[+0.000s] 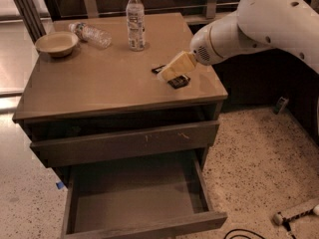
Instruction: Place rxbar chocolate into middle drawer
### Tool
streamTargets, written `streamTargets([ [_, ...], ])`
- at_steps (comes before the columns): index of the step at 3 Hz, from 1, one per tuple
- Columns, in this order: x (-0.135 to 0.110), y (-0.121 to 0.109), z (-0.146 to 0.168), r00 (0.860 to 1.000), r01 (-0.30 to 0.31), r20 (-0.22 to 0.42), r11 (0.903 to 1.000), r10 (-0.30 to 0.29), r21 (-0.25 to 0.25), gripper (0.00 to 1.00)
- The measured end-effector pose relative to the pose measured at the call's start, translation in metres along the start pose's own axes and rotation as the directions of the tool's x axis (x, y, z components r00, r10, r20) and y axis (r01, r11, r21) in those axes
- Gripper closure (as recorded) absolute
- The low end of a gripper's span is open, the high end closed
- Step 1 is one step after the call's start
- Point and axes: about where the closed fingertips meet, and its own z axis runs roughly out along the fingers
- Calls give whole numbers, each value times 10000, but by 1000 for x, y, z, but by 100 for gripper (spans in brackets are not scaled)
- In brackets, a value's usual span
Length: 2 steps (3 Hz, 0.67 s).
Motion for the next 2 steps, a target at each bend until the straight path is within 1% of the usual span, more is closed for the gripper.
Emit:
streamTargets([
  [2, 19, -13, 32, 9990, -22, -441, 9996, 34, 273, 0],
])
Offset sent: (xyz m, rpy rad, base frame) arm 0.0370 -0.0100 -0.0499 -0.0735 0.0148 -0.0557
